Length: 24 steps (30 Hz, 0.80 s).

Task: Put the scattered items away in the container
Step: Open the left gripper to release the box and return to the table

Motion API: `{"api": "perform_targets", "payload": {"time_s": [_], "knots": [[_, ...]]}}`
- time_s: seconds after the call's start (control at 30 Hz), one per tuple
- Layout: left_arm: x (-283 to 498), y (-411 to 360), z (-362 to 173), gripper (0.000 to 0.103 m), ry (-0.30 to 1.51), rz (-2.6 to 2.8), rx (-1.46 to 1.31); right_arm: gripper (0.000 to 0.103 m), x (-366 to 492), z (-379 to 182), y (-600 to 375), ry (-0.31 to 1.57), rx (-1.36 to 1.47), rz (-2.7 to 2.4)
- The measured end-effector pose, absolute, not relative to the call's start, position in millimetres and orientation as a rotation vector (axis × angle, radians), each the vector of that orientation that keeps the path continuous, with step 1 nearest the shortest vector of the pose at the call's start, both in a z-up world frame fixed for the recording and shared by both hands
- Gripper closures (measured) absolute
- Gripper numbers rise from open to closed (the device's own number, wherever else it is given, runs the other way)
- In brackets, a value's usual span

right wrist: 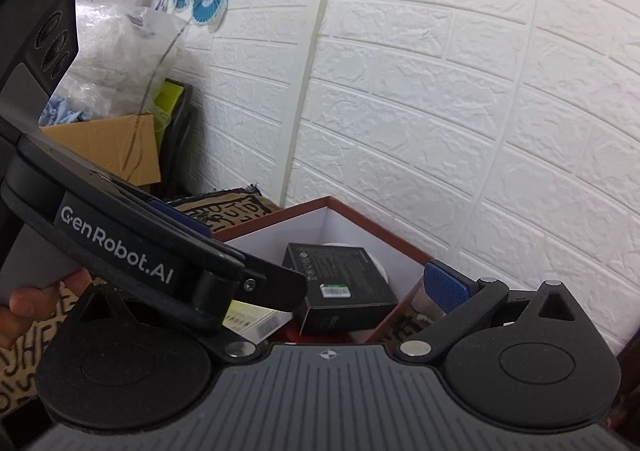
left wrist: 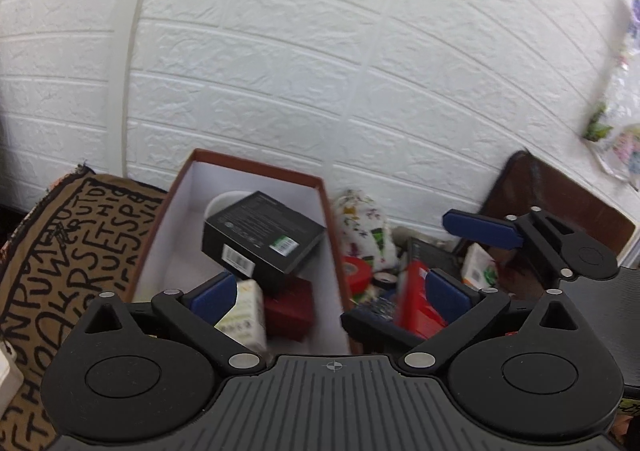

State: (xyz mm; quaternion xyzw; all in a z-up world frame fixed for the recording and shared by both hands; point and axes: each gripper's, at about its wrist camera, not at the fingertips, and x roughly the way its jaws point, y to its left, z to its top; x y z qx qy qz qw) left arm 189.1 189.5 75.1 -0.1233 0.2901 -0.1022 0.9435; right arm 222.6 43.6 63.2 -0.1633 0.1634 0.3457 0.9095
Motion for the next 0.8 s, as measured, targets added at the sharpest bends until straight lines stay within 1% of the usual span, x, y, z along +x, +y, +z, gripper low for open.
{"api": "perform_targets", "payload": {"time_s": [0.23,0.53,0.67,0.8], "knots": [[130.0,141.1,64.9,0.0,0.552,-0.252,-0.244,0.0,164.9,58.0,0.7,0.343,-0.315,0.721],[79.0,89.7,24.7,0.0,0.59,-0.347,-0.258,0.0,97.4,24.4,-63.0,0.342,-0.207,0.615],[60.7,86.3,9.0,0.0,0.6,-0.34,-0.227,0.0,76.3,3.7,-84.9,0.357,-0.17,0.554],[48.3,101.5,-10.6,0.0,0.64,-0.311,-0.304,0.0,62.8,-20.7,-99.7,0.393,-0.16,0.491]]}}
